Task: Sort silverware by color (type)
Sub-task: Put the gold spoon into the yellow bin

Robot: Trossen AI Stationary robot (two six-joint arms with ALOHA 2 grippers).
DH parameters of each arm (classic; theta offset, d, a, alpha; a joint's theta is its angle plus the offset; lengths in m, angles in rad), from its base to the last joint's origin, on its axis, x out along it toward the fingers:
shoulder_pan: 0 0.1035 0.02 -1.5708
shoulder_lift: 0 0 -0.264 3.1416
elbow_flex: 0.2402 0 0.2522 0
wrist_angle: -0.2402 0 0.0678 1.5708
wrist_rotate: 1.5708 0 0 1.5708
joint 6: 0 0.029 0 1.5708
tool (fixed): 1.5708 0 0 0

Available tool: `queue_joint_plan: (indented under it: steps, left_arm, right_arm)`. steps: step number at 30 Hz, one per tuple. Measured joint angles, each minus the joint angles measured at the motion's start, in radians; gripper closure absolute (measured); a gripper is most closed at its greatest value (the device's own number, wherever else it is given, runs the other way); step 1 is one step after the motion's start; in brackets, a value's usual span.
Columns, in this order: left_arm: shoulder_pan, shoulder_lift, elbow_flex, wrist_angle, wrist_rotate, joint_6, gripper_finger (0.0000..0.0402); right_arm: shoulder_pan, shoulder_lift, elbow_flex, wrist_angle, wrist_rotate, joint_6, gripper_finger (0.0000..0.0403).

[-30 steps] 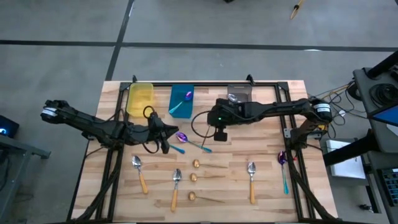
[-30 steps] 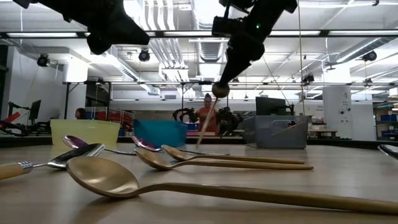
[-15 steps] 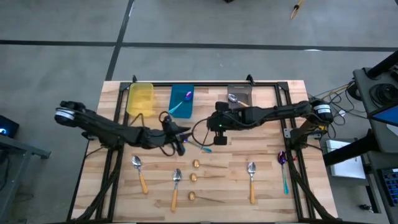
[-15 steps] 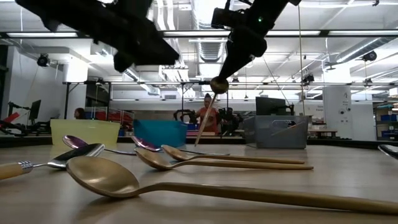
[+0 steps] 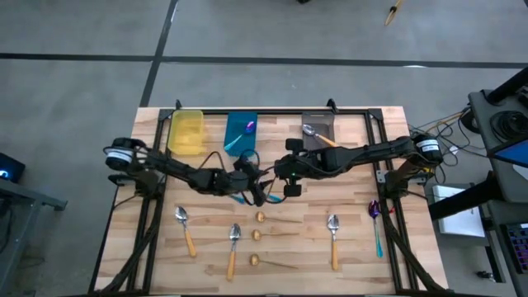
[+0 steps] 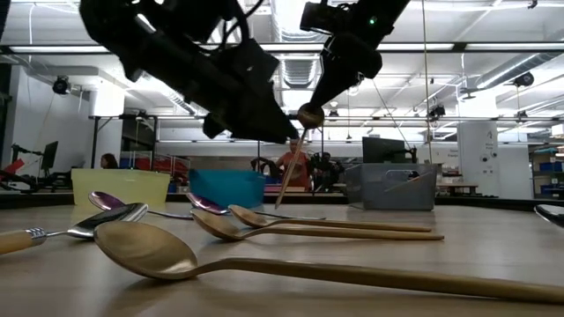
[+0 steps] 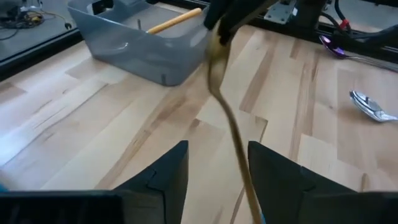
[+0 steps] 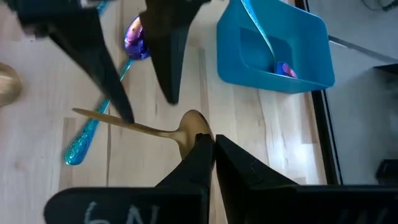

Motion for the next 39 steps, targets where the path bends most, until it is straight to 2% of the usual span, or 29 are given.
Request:
queue_joint_plan:
  steps: [9,16,22,30,39]
  left_arm:
    - [0.001,0.071,0.053,-0.006,0.002,0.010,0.0294]
    - [0.001,0.071,0.048,-0.008,-0.003,-0.007,0.0390]
    - [0.002,0.064,0.048,-0.015,0.002,-0.037,0.0398]
    - [0.000,-0.011,0.047,-0.053,0.031,-0.063,0.0400]
    - [-0.059,-0.226,0.040,-0.382,0.009,-0.151,0.0401]
  right_arm:
    - [0.000,0.000,0.000,0.005,0.000,0.001,0.0394]
    - [0.000,-0.001,0.000,0.006,-0.001,0.012,0.0394]
    - [-0.001,-0.001,0.000,0.009,-0.002,0.043,0.0386]
    - [-0.001,-0.007,0.000,0.033,-0.002,0.055,0.0315]
    - [-0.006,-0.122,0.000,0.034,-0.002,-0.016,0.0280]
